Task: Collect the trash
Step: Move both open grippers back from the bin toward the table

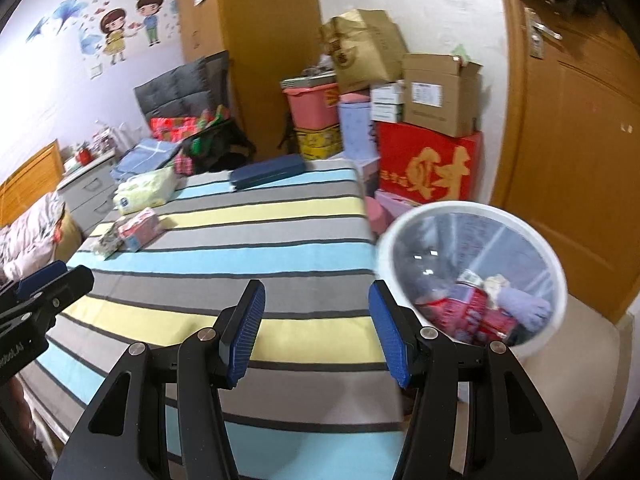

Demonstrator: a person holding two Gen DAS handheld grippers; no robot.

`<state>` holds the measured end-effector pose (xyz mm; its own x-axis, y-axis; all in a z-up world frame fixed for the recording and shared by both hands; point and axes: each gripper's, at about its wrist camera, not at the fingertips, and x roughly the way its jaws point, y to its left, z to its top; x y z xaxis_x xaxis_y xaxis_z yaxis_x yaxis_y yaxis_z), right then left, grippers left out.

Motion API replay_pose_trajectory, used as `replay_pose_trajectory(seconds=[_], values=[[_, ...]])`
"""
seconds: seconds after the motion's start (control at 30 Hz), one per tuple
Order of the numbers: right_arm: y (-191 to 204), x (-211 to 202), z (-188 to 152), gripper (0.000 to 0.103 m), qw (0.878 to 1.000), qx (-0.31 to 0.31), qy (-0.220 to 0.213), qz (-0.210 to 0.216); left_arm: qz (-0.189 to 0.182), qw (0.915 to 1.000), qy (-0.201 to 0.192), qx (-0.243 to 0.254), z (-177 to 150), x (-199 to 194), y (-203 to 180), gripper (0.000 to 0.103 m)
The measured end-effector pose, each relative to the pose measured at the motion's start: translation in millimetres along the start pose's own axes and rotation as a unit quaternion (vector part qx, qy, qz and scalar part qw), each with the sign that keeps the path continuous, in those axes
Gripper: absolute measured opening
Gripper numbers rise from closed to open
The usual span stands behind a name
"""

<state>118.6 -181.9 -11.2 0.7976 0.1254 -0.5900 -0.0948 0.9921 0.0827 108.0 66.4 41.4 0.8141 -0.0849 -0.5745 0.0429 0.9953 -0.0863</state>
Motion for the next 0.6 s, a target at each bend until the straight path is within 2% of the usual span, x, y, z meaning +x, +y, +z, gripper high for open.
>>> replay_pose_trajectory(seconds=[0.37, 0.6], values=[[51, 22, 10, 0.056, 0.999, -0.036, 0.014, 0.034, 0.064, 0.9965, -0.002, -0.054, 3, 6, 87, 0.061], [83, 43, 21, 0.056, 0.997, -0.044, 0.022, 0.061, 0.089, 0.9930, 0.014, -0.076, 7, 24, 141, 0.067]])
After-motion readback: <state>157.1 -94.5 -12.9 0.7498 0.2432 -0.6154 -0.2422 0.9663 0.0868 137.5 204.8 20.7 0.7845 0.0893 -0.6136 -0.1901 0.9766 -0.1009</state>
